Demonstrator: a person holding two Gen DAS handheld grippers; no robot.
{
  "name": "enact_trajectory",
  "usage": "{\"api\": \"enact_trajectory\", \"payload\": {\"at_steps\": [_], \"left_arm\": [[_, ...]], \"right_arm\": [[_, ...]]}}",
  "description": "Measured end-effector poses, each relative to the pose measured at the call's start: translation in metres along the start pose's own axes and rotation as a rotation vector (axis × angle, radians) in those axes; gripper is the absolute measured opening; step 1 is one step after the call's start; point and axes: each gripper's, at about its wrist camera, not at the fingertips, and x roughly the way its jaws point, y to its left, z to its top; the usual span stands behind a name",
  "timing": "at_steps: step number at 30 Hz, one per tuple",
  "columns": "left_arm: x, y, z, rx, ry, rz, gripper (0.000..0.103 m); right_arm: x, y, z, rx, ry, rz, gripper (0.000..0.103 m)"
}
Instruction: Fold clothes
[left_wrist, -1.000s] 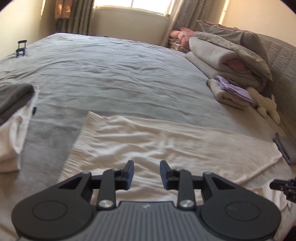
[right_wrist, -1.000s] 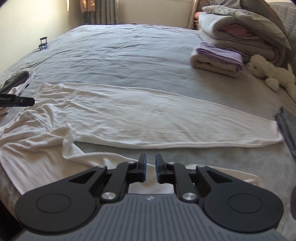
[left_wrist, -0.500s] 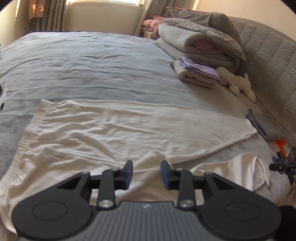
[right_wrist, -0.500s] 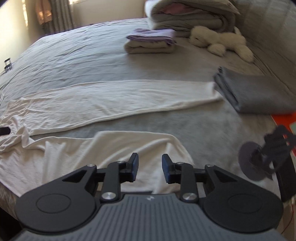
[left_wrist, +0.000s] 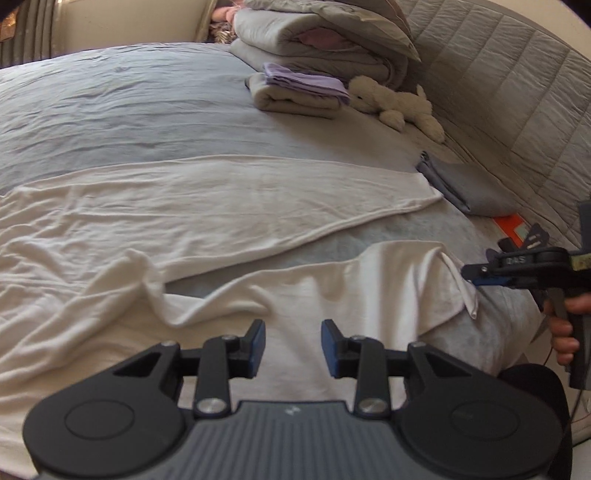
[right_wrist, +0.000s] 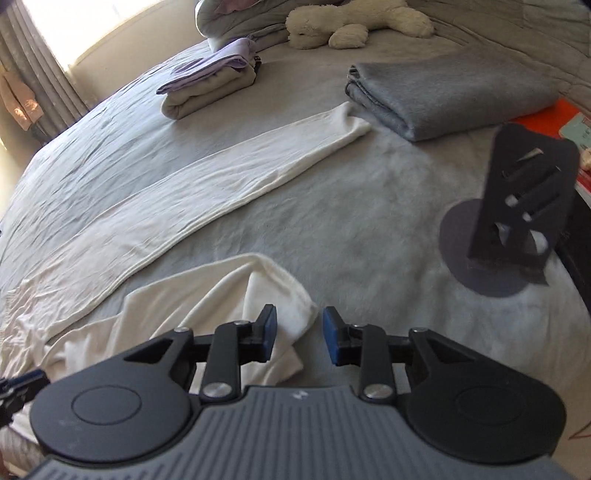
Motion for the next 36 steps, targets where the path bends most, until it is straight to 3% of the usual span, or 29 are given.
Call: {"api": "enact_trajectory", "payload": {"at_steps": [1, 2, 7, 12, 14, 17, 19, 26, 36], "left_arm": [[0.002, -0.003, 0.0, 0.005, 0.003, -0.001, 0.034], [0.003, -0.006, 0.0, 0.011, 0.007, -0.002, 0.034], [0.01, -0.012, 0.0, 0.034, 0.029, -0.002, 0.034], [0.012, -0.018, -0.001, 0.054, 0.039, -0.006, 0.034], [0.01, -0.021, -0.004, 0.074, 0.037, -0.018, 0.034], [0.004, -0.026, -0.009, 0.116, 0.029, -0.042, 0.034], [0.0, -0.028, -0.013, 0.143, 0.024, -0.061, 0.034], [-0.016, -0.035, -0.035, 0.252, 0.016, -0.103, 0.034], [-0.012, -0.039, -0.06, 0.359, -0.001, -0.055, 0.034]], "right_arm": [[0.001, 0.002, 0.002, -0.029, -0.011, -0.023, 0.005], [0.002, 0.005, 0.004, -0.059, -0.021, -0.046, 0.003], [0.003, 0.015, 0.019, -0.191, -0.078, -0.148, 0.003], [0.004, 0.011, 0.046, -0.226, -0.157, -0.16, 0.003], [0.006, 0.01, 0.054, -0.224, -0.171, -0.171, 0.004], [0.0, 0.011, 0.052, -0.236, -0.177, -0.191, 0.019], [-0.007, 0.009, 0.045, -0.227, -0.169, -0.175, 0.04], [-0.02, -0.004, 0.01, -0.117, -0.091, -0.143, 0.041], [-0.014, -0.015, -0.012, 0.052, -0.06, -0.091, 0.041]]}}
